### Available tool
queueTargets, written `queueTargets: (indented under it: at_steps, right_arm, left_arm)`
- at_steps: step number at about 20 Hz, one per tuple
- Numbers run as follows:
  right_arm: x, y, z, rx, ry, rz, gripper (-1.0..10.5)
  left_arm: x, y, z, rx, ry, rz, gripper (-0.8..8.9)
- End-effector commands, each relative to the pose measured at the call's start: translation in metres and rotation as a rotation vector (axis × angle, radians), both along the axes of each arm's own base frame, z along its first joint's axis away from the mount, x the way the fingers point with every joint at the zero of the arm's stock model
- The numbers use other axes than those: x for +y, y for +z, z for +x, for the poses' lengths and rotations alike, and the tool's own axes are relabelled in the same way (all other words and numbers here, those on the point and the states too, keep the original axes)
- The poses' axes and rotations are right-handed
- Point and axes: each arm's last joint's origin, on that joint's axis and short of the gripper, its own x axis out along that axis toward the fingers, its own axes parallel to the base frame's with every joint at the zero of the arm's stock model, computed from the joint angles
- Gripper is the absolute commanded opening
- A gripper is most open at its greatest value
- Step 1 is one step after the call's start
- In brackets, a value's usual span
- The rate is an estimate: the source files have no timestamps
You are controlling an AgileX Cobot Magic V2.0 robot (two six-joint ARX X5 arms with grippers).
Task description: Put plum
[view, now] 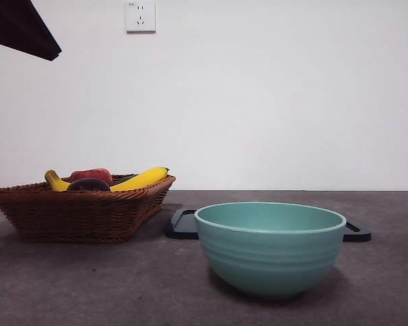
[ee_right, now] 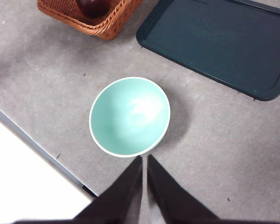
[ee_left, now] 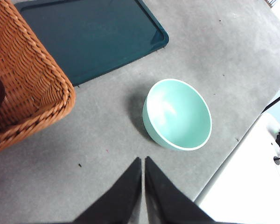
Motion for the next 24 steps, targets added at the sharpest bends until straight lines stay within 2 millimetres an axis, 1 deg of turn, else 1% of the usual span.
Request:
queueTargets:
  at_steps: [1, 3, 5, 7, 8, 9, 11, 13, 16, 20, 22, 24]
  right_arm:
    - [0.001, 0.006, 0.0, -0.022, 0.01, 0.008, 0.1]
    - [0.001, 0.006, 0.0, -0.022, 0.01, 0.008, 0.1]
    - [0.001, 0.006, 0.0, -0.022, 0.01, 0.008, 0.1]
    - [0.001, 0.006, 0.0, -0.023, 0.01, 0.008, 0.1]
    - [0.001, 0.006, 0.0, -0.023, 0.01, 0.008, 0.1]
    - [0.001, 0.006, 0.0, -0.023, 0.01, 0.008, 0.1]
    - [0.001, 0.006, 0.0, -0.023, 0.01, 0.008, 0.1]
    - [0.001, 0.006, 0.0, -0.023, 0.01, 0.008, 0.1]
    - [0.001, 0.006, 0.0, -0.023, 0.01, 0.008, 0.1]
    - [0.001, 0.006, 0.0, -0.023, 0.01, 0.008, 0.1]
    - [0.001, 0.006, 0.0, -0.023, 0.01, 0.008, 0.1]
    - [0.001, 0.006, 0.0, -0.023, 0.01, 0.008, 0.1]
  left_arm:
    - [0.0, 0.006, -0.001, -0.043, -0.02, -0.004, 0.08]
    - [0.001, 0.013, -0.001, -0.173, -0.045, 0.005, 0.08]
    - [0.008, 0.027, 0.0, -0.35, 0.003, -0.006, 0.08]
    - [0.021, 0.046, -0.002, -0.557, 0.145, -0.004, 0.08]
    - [0.029, 0.053, -0.007, -0.652, 0.219, -0.003, 0.08]
    - [0.036, 0.057, -0.013, -0.737, 0.297, 0.003, 0.08]
    - [0.05, 0.057, -0.027, -0.862, 0.452, 0.032, 0.08]
    - [0.06, 0.043, -0.042, -0.917, 0.589, 0.086, 0.08]
    - [0.07, 0.007, -0.057, -0.948, 0.718, 0.172, 0.08]
    - [0.075, -0.05, -0.066, -0.914, 0.765, 0.231, 0.08]
    - [0.076, -0.076, -0.067, -0.889, 0.772, 0.245, 0.08]
    - [0.077, -0.097, -0.067, -0.87, 0.774, 0.254, 0.08]
